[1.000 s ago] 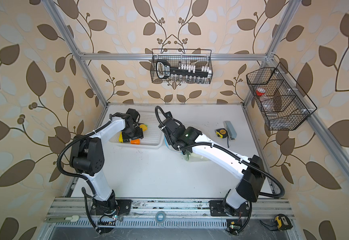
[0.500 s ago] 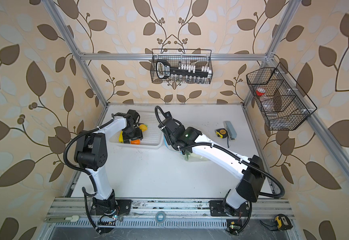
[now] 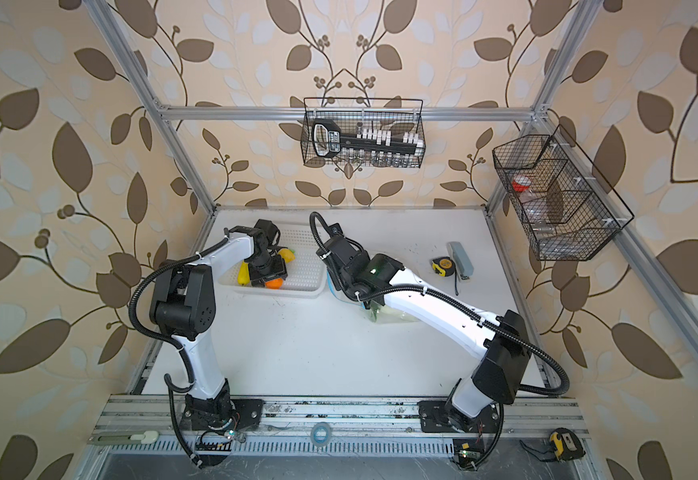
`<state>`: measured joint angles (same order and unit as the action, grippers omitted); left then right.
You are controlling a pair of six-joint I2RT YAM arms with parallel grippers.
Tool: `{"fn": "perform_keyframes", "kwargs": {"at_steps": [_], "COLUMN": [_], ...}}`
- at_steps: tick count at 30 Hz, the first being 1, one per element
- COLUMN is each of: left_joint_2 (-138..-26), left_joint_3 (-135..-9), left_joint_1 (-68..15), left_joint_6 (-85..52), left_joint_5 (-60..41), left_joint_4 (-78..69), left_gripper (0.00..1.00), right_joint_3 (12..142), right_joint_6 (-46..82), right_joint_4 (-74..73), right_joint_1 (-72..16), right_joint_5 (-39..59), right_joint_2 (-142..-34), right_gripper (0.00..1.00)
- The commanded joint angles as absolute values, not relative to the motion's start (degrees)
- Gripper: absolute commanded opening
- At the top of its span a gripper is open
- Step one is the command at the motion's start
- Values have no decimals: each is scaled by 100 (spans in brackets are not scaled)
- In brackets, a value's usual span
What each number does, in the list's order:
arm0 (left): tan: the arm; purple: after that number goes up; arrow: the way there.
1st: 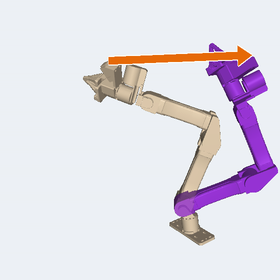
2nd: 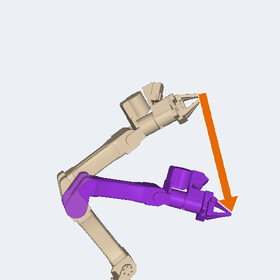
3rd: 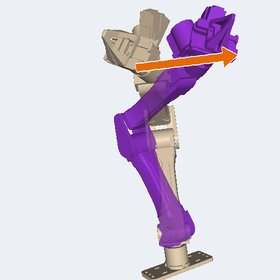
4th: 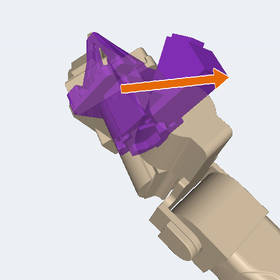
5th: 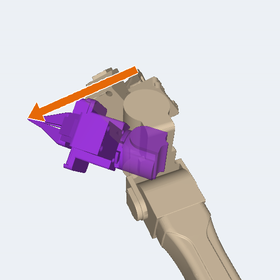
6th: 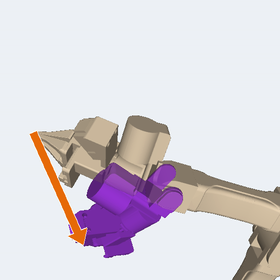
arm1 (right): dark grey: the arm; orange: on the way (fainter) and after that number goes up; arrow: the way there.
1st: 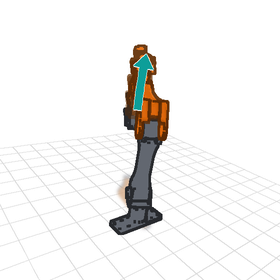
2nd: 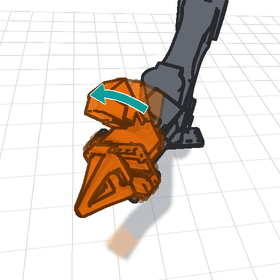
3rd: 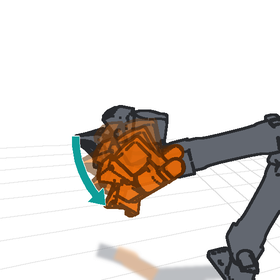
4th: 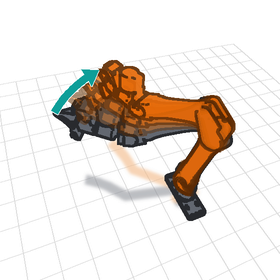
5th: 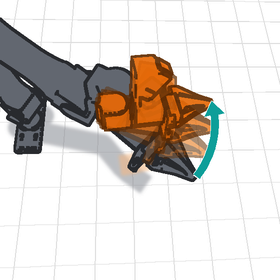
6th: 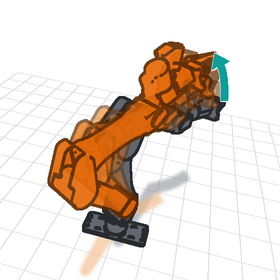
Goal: Place the food in the zip-top bag and seal the zipper
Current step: 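Lower the left gripper into the basket and grasp the orange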
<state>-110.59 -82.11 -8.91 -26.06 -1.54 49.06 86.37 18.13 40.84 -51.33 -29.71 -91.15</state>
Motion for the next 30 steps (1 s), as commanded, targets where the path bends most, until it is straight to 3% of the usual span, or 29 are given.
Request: {"fn": "perform_keyframes", "kwargs": {"at_steps": [1,8,16,30], "left_joint_2": [-10888,-10916,-10828,-10189], "left_joint_3": [-8081,-7928,-7941,-7700], "left_joint_1": [-853,-855,-853,-853], "left_joint_6": [-2715,-2782,-2814,-2882], "left_joint_5": [-186,-237,-308,-643], "left_joint_4": [4979,4861,4856,4670], "left_gripper": [73,74,57,48], "right_joint_3": [8587,8561,8543,8578], "right_joint_6": [1770,1764,1767,1740], "right_joint_4": [4061,4041,4042,4050], "right_joint_1": [-5177,-5177,-5175,-5177], "right_joint_5": [-2984,-2949,-2934,-2964], "right_joint_2": [-9026,-9053,-9026,-9035], "right_gripper": [0,0,0,0]}}
